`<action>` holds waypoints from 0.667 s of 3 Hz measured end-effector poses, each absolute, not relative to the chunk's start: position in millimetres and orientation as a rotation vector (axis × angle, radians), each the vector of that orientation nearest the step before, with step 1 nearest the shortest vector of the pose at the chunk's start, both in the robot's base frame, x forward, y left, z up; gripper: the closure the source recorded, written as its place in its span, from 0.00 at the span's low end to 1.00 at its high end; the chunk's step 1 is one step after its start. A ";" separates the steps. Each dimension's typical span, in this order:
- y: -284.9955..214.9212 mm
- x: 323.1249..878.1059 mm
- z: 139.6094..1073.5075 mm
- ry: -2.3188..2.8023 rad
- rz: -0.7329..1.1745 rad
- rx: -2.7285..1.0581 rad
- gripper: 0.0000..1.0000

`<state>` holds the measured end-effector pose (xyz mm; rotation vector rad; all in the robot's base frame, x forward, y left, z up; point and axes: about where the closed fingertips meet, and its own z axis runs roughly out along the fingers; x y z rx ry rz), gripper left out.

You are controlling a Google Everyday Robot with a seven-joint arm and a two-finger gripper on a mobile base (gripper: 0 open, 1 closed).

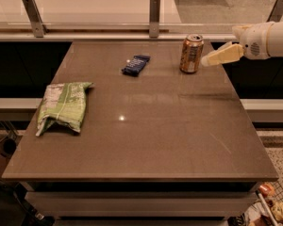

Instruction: Move orange can near green jalapeno chip bag

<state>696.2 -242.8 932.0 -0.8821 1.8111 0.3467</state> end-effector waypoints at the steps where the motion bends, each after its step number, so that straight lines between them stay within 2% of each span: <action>1: -230.4 710.8 921.8 1.778 0.398 -0.855 0.00; 2: -220.2 724.2 916.9 1.729 0.449 -0.818 0.00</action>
Offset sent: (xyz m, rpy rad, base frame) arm 0.0432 0.0280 -0.0179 0.2093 -0.0723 0.0247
